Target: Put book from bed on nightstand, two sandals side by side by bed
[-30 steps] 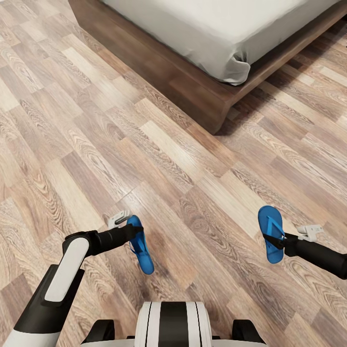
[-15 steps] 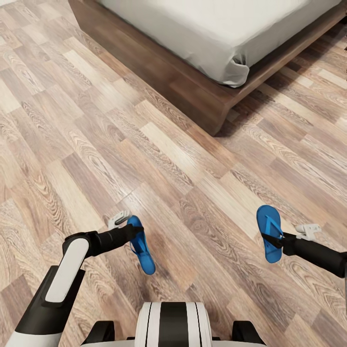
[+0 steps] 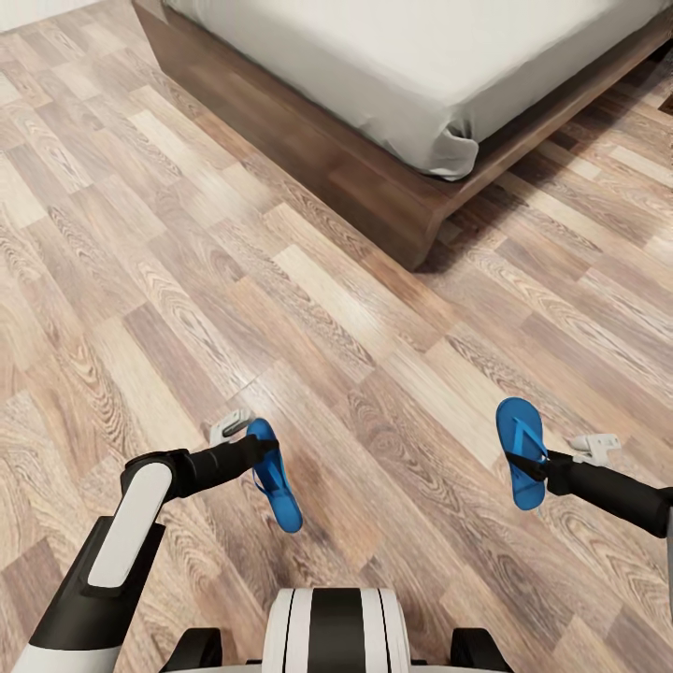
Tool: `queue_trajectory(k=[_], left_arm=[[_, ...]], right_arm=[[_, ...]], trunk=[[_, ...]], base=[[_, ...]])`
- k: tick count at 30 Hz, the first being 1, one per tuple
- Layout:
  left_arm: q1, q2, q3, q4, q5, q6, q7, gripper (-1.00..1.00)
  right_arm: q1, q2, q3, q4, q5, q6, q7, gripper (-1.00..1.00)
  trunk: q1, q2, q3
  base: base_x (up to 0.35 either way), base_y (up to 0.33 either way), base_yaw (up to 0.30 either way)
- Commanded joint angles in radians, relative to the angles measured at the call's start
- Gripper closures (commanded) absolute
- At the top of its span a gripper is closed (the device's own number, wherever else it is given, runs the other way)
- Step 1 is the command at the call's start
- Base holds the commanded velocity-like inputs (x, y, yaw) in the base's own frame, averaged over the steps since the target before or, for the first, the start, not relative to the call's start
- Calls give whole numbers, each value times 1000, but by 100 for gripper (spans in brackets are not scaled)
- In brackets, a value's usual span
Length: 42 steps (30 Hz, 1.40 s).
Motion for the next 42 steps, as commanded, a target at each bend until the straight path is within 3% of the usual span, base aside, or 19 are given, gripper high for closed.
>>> queue_trajectory(k=[1,10,14,16,17,20,21,24,29,35,36,40,42], left_arm=[[0,1,-1,-1,10,1,10,100],[0,6,7,-1,10,1,9,100],[2,26,65,-2,13,21,8,100],[12,54,104,-2,22,44,8,100],[12,54,104,-2,22,44,8,100],[45,129,151,-2,49,64,8,100],[65,178,175,-2,65,71,8,100],[75,221,200,-3,82,76,25,100],[36,188,187,-3,89,77,106,100],[-63,106,87,-3,94,77,325,100],[-63,106,87,-3,94,77,325,100],[-120,54,24,-3,96,75,428,100],[-129,46,12,-3,95,75,448,100]], right_arm=[[-1,0,-2,-1,7,8,9,100],[-1,0,-4,-1,7,8,9,100],[-1,0,-2,-1,8,8,6,100],[-1,2,0,1,10,8,0,100],[-1,2,0,1,10,8,0,100],[-1,12,2,10,17,8,-30,100],[-2,25,6,14,22,8,-59,100],[-2,48,19,18,27,8,-112,100],[-3,56,25,20,31,8,-137,100],[-3,64,30,21,33,8,-151,100],[-3,64,30,21,33,8,-151,100],[-3,67,32,22,34,7,-156,100],[-3,67,32,22,34,7,-159,100]], trunk=[[0,0,1],[0,0,16],[0,0,23],[0,0,26],[0,0,28],[0,0,33],[0,0,34],[0,0,39],[0,0,47],[0,0,57],[0,0,59],[0,0,66],[0,0,69]], base=[[0,0,0],[0,0,0],[0,0,0],[0,0,0],[0,0,0],[0,0,0],[0,0,0],[0,0,0],[0,0,0],[0,0,0],[0,0,0],[0,0,0],[0,0,0]])
